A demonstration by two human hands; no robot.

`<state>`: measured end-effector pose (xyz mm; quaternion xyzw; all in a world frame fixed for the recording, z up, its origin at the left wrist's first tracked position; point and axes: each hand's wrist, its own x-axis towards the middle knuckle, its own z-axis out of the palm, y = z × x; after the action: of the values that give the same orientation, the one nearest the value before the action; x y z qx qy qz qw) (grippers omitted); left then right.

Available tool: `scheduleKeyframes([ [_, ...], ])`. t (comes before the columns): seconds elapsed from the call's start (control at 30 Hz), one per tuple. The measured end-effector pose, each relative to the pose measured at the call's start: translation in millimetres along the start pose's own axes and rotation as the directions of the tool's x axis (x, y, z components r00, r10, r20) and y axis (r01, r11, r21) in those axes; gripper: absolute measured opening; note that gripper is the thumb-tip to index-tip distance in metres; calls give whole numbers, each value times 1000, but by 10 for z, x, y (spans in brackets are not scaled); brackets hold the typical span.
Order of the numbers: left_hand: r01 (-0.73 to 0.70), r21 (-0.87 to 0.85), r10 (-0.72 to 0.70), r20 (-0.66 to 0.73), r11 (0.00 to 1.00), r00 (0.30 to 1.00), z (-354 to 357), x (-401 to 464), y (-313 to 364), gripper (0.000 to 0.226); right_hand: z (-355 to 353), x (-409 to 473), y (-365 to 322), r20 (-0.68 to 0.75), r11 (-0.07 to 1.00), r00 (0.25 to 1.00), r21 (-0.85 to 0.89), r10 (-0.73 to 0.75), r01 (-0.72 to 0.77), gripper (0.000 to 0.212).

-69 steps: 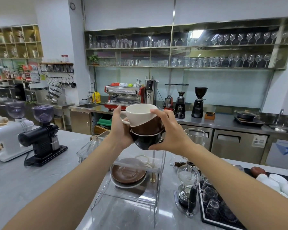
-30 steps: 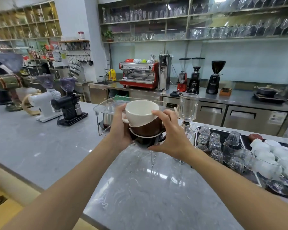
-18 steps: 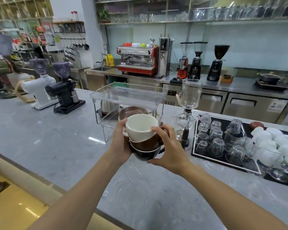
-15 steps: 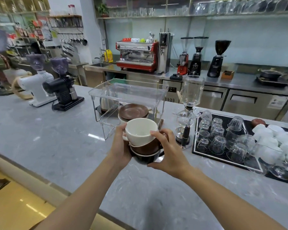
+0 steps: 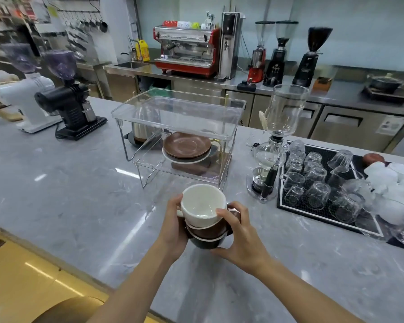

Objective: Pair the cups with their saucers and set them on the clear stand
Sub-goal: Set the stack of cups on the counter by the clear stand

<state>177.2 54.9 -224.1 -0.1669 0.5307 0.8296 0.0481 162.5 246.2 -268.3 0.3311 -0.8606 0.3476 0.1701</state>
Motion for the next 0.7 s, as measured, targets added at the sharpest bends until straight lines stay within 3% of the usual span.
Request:
scheduleKeyframes([
  [0.23,24,-17,-23,34,1000,999,-68,113,-94,58,123,-36,62,-18,1000,1000,-14,18,-19,102],
  [0.7,36,-90,-31,58,995,998,-109,190,-202,54,200,-62,128,-16,1000,1000,3,10,-10,100],
])
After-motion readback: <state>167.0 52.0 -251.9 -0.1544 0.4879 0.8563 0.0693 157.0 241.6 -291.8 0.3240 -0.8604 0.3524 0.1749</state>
